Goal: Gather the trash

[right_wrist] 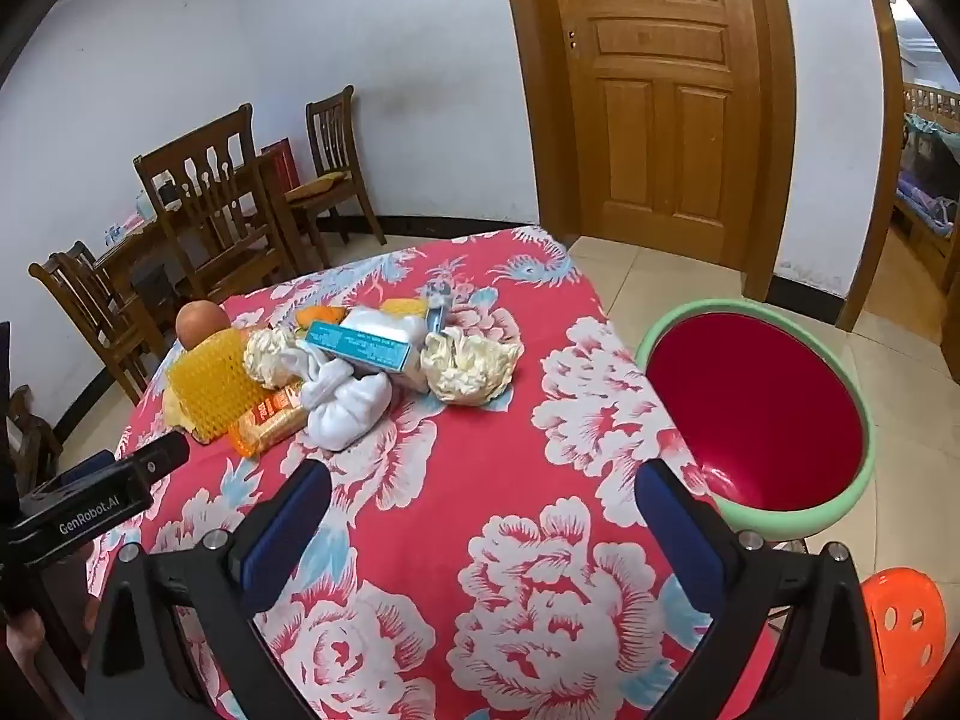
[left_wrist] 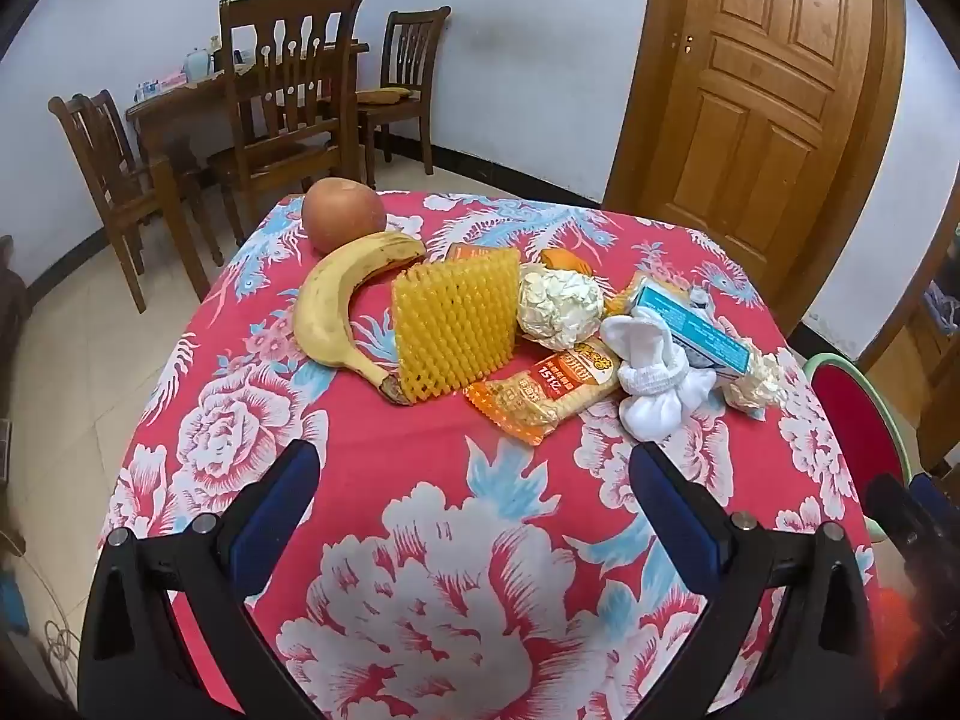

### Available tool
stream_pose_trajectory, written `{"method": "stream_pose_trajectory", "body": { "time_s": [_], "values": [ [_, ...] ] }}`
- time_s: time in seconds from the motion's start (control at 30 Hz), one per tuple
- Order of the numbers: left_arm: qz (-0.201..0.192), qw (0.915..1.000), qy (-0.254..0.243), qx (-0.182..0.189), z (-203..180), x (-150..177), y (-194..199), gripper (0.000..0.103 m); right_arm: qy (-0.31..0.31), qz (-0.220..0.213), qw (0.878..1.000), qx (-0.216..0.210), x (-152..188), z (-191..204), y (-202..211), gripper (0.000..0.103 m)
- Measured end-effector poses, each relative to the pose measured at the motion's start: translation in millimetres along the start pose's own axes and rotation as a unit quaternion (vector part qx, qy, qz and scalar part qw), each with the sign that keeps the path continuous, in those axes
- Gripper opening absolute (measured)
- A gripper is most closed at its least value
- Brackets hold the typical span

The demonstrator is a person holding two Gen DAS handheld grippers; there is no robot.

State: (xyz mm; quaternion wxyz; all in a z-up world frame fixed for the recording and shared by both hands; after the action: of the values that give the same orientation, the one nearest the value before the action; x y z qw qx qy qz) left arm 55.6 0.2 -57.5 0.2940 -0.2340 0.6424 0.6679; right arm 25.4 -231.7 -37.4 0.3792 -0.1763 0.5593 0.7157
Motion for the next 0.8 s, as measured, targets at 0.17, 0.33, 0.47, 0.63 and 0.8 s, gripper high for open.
{"method": "stream_pose_trajectory", "body": {
  "time_s": [0.17, 0.33, 0.47, 0.63, 0.8],
  "values": [
    [-0.005, 1.0, 0.001, 0.002, -0.9, 1.0, 6.5, 0.102, 0.002, 0.008, 1.0, -0.004, 2.2, 2.8, 1.4, 0.103],
    [-0.007, 1.0, 0.003, 0.003, -1.5, -1.4, 9.7, 0.101, 0.003, 0.015, 1.0, -0.005, 1.4, 3.1, 8.0, 0.103],
    [-0.01, 0.9999, 0.004, 0.002, 2.0, -3.6, 11.8, 0.102, -0.003, -0.006, 1.0, -0.001, -2.6, -2.1, 15.1, 0.103],
    [-0.013, 0.9999, 0.005, 0.0, 3.9, -6.1, 15.3, 0.102, -0.01, -0.008, 1.0, 0.001, -6.3, -2.0, 14.6, 0.103],
    [-0.019, 0.9998, 0.006, -0.004, 5.8, -9.6, 19.2, 0.102, -0.017, -0.016, 1.0, 0.004, -10.3, -5.6, 18.4, 0.103]
  ]
}}
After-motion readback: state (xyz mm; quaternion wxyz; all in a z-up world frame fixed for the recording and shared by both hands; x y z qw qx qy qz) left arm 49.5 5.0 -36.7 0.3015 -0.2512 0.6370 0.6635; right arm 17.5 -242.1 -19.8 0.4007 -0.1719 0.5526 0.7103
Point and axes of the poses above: each gripper's, at about its wrist camera, not at the fingertips, and y roughly against the way its jaws point, z to its left, x to its underside, the point moved 8 cm from there along -y, roughly the way its jaws point, and after that the axes turned 13 degrees about -y, right-handed, at the moved point
